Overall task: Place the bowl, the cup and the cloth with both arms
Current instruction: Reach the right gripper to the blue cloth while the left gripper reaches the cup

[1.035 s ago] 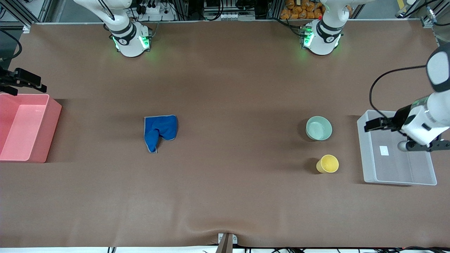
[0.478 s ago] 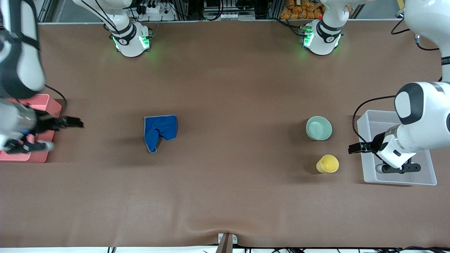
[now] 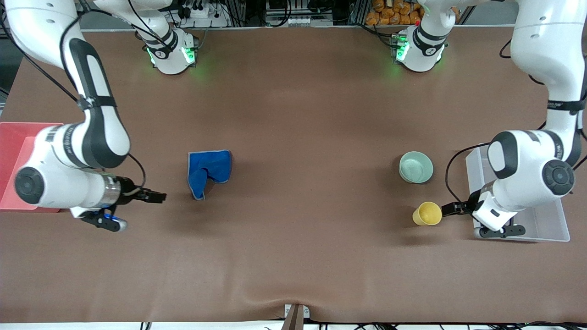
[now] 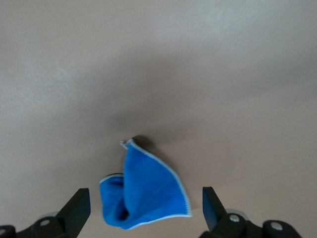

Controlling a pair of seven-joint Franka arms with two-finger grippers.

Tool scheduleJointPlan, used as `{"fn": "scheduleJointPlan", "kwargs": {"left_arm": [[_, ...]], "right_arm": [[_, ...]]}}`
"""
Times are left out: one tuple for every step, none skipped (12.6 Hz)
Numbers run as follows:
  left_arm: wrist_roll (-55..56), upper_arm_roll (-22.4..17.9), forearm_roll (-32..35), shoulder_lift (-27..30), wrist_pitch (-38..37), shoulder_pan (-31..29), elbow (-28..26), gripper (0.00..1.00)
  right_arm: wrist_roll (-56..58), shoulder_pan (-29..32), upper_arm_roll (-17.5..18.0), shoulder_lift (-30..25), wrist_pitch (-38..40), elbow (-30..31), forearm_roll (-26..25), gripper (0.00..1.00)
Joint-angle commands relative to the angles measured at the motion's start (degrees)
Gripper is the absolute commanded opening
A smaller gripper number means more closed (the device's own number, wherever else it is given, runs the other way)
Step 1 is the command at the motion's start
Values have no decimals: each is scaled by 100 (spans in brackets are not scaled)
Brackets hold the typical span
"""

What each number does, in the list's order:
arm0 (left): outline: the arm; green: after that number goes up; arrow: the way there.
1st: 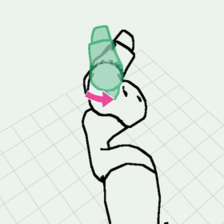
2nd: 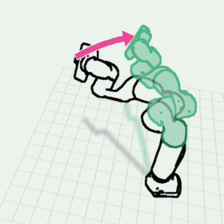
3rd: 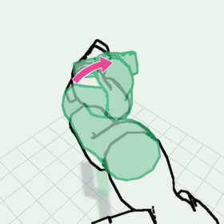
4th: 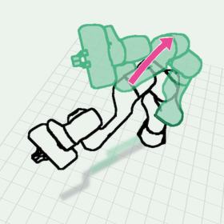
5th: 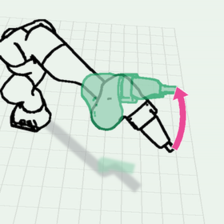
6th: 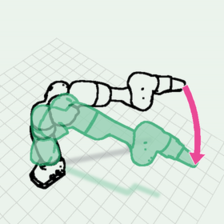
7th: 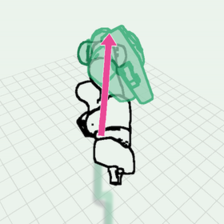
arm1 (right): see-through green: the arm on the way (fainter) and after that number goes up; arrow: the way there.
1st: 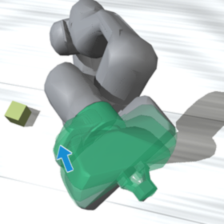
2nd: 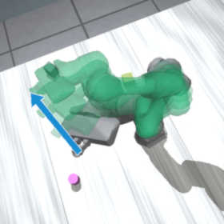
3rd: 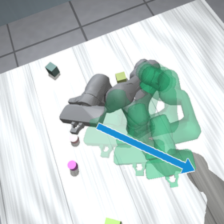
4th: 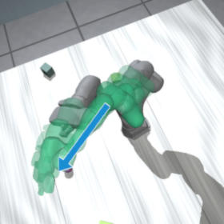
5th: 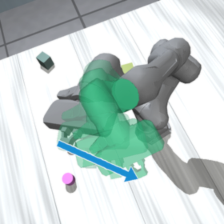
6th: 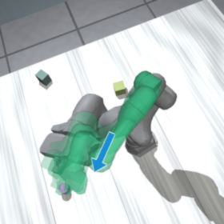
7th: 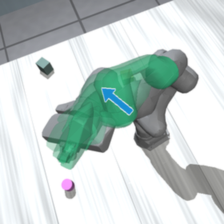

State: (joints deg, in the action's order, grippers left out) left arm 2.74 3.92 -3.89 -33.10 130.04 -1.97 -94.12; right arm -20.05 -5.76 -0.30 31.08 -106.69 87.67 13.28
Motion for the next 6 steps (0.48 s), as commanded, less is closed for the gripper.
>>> {"fn": "scheduleJointPlan", "kwargs": {"left_arm": [[68,-41,-50,-187,363,99,-27,90],[129,-41,-59,-257,451,143,-18,89],[304,-41,-42,-310,547,179,-18,84],[367,-49,-42,-389,601,231,-18,78],[393,-49,-42,-407,627,275,-18,67],[402,-49,-42,-407,628,276,-36,50]], "right_arm": [[-245,-127,-40,-31,-431,573,201,100],[-297,-188,-49,-67,-449,732,210,100],[-463,-198,-40,-119,-528,960,210,100],[-552,-241,-40,-172,-772,1206,210,100],[-614,-276,-40,-251,-1105,1513,219,100],[-727,-329,-31,-313,-1413,1768,219,100]]}}
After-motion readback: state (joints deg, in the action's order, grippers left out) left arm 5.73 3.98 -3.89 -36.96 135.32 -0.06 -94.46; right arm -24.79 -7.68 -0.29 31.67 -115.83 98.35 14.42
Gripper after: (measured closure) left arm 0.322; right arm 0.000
